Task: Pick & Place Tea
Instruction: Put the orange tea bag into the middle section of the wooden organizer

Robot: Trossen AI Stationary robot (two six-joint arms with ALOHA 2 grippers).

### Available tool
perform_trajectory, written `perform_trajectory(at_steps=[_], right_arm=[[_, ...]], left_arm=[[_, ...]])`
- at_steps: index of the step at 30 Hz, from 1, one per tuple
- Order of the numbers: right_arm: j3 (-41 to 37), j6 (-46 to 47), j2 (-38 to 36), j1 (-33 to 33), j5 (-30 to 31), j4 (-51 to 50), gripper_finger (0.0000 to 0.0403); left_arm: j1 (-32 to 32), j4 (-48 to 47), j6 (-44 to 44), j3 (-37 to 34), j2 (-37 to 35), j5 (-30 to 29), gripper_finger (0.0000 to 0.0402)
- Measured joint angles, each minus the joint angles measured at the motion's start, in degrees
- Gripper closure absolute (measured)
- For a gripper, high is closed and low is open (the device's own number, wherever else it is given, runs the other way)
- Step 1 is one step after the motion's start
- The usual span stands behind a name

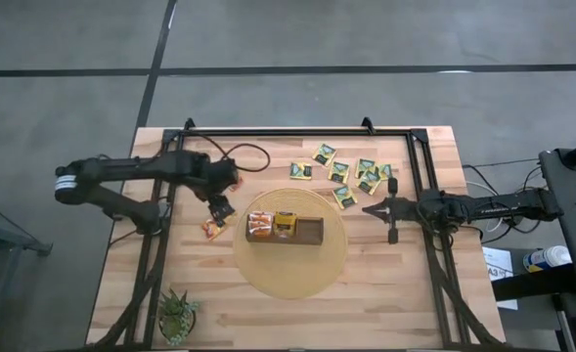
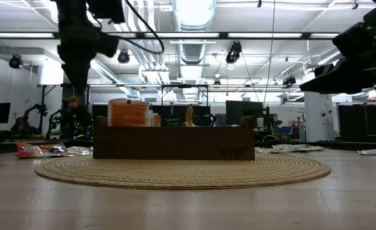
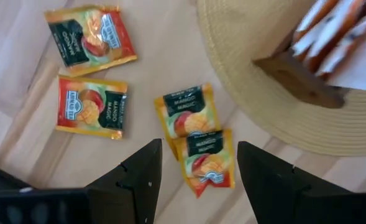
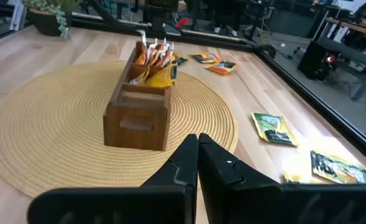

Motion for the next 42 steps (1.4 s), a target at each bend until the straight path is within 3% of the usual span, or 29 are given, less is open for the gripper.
perform_trajectory(at_steps=[10, 20, 32, 42], right_arm=[[0.02, -7.62, 0.11, 0.00, 1.29, -0.33, 0.0394], [0.02, -5.84, 0.11, 0.00, 1.29, -0.33, 0.0394], [0.02, -6.06, 0.11, 0.00, 1.29, -0.33, 0.0394], [0.02, -6.06, 0.11, 0.00, 1.29, -0.33, 0.0394]], left_arm=[[2.16, -4.11, 4.79, -0.02, 8.66, 2.40, 0.0200], [5.63, -4.62, 10.90, -0.02, 14.95, -0.23, 0.0200], [7.89, -2.80, 15.97, -0.02, 20.07, 6.89, 0.0200], [7.89, -1.47, 16.35, -0.07, 24.89, 7.12, 0.0200]])
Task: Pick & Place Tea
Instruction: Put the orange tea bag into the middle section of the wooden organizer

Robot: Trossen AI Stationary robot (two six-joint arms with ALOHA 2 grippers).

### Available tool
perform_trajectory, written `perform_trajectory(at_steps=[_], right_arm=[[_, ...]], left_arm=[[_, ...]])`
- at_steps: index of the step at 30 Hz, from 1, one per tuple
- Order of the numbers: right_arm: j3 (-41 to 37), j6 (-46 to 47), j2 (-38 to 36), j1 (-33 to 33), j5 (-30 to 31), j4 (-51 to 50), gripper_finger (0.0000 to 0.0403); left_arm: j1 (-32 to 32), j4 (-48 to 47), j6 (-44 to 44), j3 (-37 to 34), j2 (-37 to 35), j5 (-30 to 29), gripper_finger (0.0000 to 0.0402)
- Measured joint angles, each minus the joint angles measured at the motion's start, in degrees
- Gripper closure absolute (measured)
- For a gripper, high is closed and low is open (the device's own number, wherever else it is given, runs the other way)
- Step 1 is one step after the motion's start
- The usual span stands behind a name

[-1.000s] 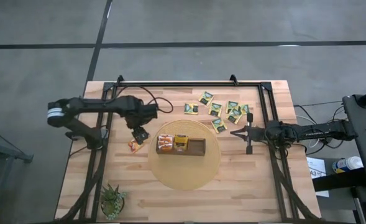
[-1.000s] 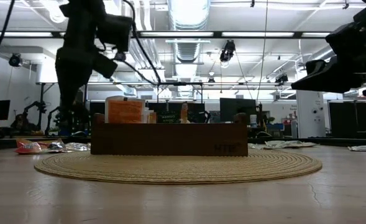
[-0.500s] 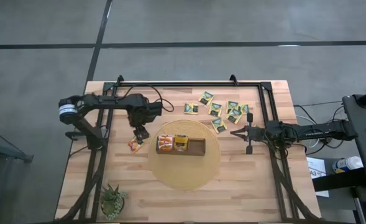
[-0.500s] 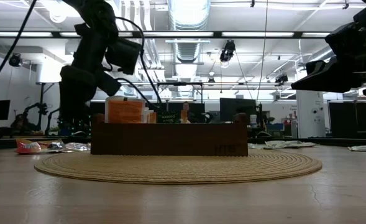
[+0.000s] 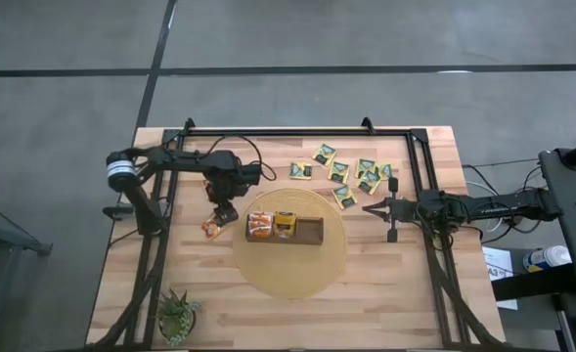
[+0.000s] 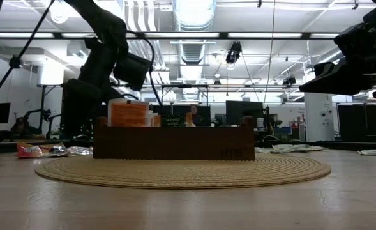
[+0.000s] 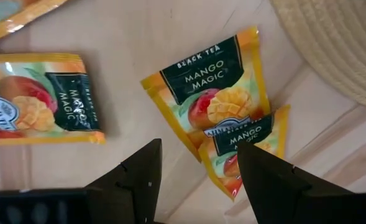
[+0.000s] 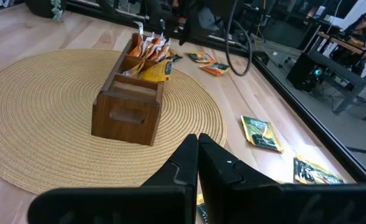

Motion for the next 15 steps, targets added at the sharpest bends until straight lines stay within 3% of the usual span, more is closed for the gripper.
perform_trajectory(at_steps=[8, 15], right_arm=[[0.00, -0.01, 0.02, 0.00, 0.00, 0.00, 0.0394], [0.00, -0.01, 0.02, 0.00, 0.00, 0.00, 0.0394]], left_arm=[[-0.07, 0.03, 1.69, -1.54, 2.90, 4.77, 0.0200], [-0.07, 0.15, 1.71, -3.04, 3.21, 5.34, 0.0209]])
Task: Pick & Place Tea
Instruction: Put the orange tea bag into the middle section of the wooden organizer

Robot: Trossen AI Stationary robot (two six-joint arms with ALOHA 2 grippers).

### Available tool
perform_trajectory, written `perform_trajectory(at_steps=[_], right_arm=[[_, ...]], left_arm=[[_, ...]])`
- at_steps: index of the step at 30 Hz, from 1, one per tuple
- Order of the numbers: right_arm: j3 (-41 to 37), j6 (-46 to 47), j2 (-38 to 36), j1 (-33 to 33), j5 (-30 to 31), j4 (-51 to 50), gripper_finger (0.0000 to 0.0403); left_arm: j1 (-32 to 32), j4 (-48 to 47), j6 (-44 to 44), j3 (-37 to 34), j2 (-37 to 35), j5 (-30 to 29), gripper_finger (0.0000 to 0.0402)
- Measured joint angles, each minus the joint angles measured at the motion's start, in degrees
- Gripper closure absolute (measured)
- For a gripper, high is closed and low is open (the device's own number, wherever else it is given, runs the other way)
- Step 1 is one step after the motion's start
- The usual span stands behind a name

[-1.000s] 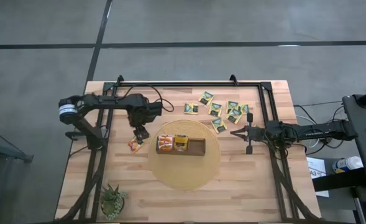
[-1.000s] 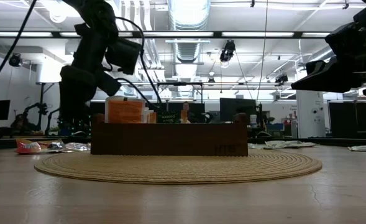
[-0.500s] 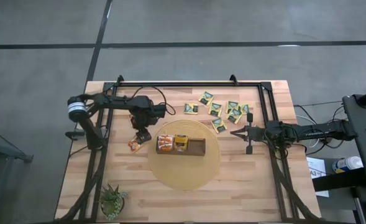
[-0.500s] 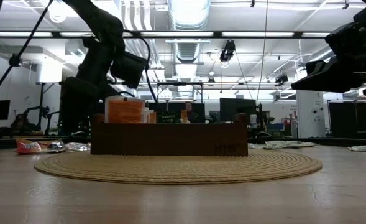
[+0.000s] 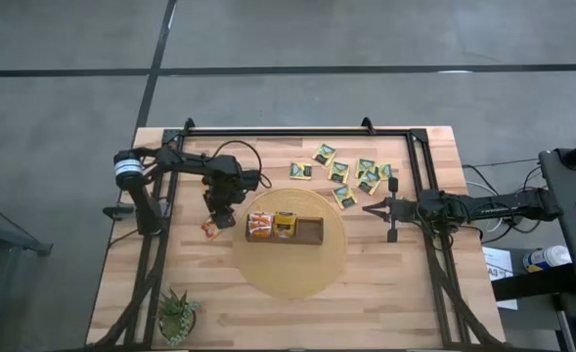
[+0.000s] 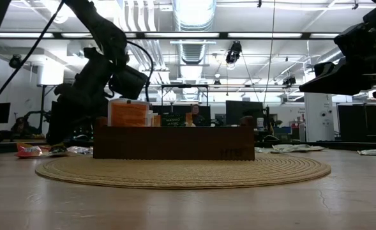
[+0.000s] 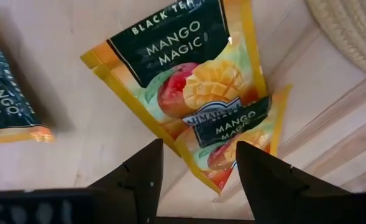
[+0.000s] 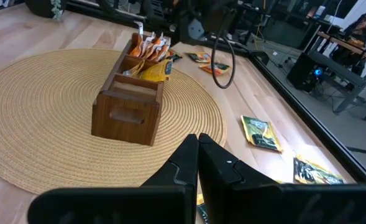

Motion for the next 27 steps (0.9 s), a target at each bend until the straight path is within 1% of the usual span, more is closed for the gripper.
perform_trajectory(at_steps=[3, 6, 9, 10, 11, 18, 24, 27], right_arm=[[0.00, 0.00, 0.00, -0.02, 0.00, 0.00, 0.0394], [0.00, 0.00, 0.00, -0.02, 0.00, 0.00, 0.0394], [0.00, 0.00, 0.00, -0.02, 0.00, 0.00, 0.0394], [0.00, 0.00, 0.00, -0.02, 0.00, 0.00, 0.0394], [0.00, 0.02, 0.00, -0.02, 0.00, 0.00, 0.0394], [0.00, 0.00, 0.00, 0.00, 0.00, 0.00, 0.0394], [0.00, 0.01, 0.02, -0.02, 0.00, 0.00, 0.0394], [0.00, 0.00, 0.02, -0.01, 0.00, 0.00, 0.0394]], left_arm=[[0.02, 0.39, 0.21, -0.67, 0.00, 0.56, 0.0243], [0.02, 1.05, 0.55, -1.31, 0.00, 1.29, 0.0300], [-0.03, 1.35, 1.32, -1.69, 0.02, 2.96, 0.0367], [-0.07, 1.39, 1.51, -1.67, 0.02, 3.11, 0.0383], [-0.07, 1.35, 1.68, -1.65, 0.02, 3.23, 0.0391], [-0.07, 1.26, 2.23, -0.63, -1.93, 3.36, 0.0401], [-0.14, 0.88, 1.86, 0.34, -5.72, 3.35, 0.0401], [-0.16, 0.82, 0.56, 0.75, -8.29, 1.63, 0.0401]])
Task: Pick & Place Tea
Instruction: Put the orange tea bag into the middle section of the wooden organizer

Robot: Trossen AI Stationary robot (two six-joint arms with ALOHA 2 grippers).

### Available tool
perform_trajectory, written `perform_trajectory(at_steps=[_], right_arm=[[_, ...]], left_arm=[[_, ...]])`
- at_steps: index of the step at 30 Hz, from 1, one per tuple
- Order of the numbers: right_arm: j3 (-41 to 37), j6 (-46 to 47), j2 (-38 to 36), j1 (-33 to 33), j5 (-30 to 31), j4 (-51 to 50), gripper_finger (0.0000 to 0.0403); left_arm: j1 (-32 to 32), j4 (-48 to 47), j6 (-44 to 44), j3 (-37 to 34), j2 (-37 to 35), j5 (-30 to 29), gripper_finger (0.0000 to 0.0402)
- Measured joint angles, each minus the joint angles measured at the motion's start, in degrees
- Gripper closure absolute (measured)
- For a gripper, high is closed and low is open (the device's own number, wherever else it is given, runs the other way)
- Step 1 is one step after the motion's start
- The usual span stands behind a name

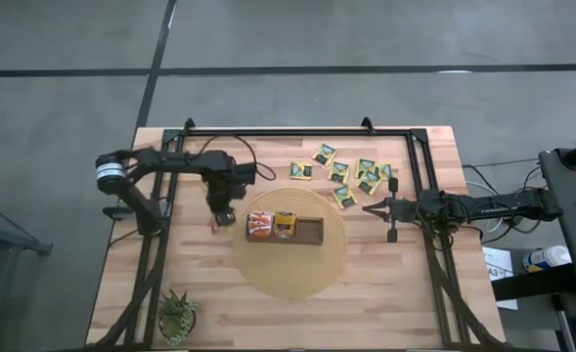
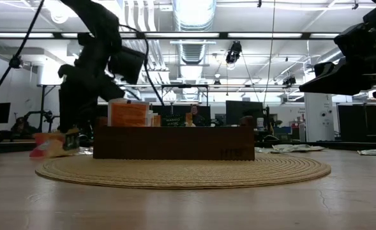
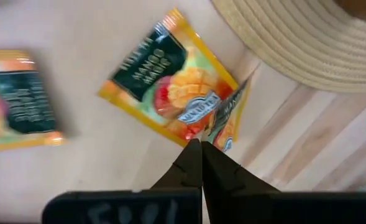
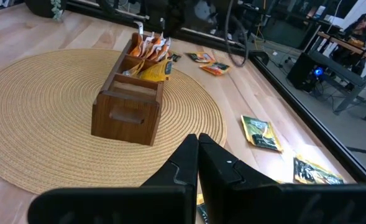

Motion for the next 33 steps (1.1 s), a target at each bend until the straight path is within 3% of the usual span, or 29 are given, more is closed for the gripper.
perform_trajectory(at_steps=[5, 11, 18, 25, 29, 33], right_arm=[[0.00, 0.00, 0.00, -0.01, 0.00, 0.00, 0.0394], [0.00, 0.00, 0.02, -0.01, 0.00, 0.00, 0.0394], [0.02, 0.00, 0.00, 0.00, -0.01, 0.02, 0.0394], [0.02, 0.01, 0.00, -0.01, 0.00, 0.02, 0.0394], [0.02, 0.00, 0.00, -0.01, 0.00, 0.00, 0.0394], [0.02, 0.00, 0.00, -0.01, 0.00, 0.02, 0.0394]], left_arm=[[-0.66, 0.01, -3.71, 0.75, -5.39, -8.95, 0.0401], [-2.46, 3.24, -10.64, 0.95, -14.22, -14.97, 0.0401], [-6.79, 10.81, -15.93, 0.77, -21.68, -14.62, 0.0401], [-7.40, 11.05, -13.26, 0.71, -19.24, -13.57, 0.0398], [-7.40, 11.48, -9.97, 0.68, -16.12, -10.31, 0.0369], [-7.42, 11.50, -7.03, 0.66, -12.49, -8.00, 0.0313]])
